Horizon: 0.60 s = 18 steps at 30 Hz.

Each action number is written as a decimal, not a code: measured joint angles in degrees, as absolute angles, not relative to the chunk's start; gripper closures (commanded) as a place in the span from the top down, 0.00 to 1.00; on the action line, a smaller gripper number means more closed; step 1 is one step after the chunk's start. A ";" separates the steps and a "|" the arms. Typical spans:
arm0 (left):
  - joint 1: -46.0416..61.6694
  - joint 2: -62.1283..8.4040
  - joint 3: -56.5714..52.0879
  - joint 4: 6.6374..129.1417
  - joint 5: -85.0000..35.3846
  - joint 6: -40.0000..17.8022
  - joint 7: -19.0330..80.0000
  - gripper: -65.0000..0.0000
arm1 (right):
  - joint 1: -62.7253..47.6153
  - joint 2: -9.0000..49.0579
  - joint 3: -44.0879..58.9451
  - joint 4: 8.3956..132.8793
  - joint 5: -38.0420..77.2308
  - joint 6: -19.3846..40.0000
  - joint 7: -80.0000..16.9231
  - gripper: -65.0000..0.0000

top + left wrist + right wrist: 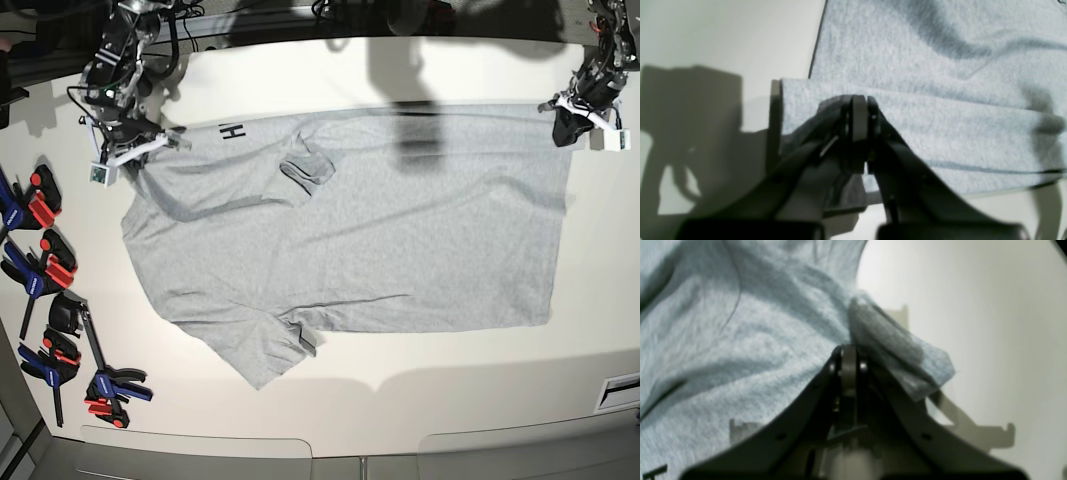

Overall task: Fold the T-shirt properly
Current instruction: 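Pull the collar edge toward the robot with both grippers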

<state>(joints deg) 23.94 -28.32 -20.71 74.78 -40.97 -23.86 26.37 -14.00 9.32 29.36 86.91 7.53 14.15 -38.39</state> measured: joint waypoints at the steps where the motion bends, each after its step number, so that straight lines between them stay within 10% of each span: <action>1: 23.97 -28.32 -20.86 74.78 -40.99 -23.88 26.41 0.00 | -14.26 9.39 29.36 86.80 7.25 14.04 -38.96 0.00; 18: 32.40 -28.34 -28.77 74.87 -45.52 -27.51 28.47 0.00 | -30.04 9.34 29.32 98.56 15.31 15.49 -43.29 0.00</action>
<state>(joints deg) 32.40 -28.34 -28.77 74.87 -45.52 -27.51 28.47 -30.04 9.34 29.32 98.56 15.31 15.49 -43.29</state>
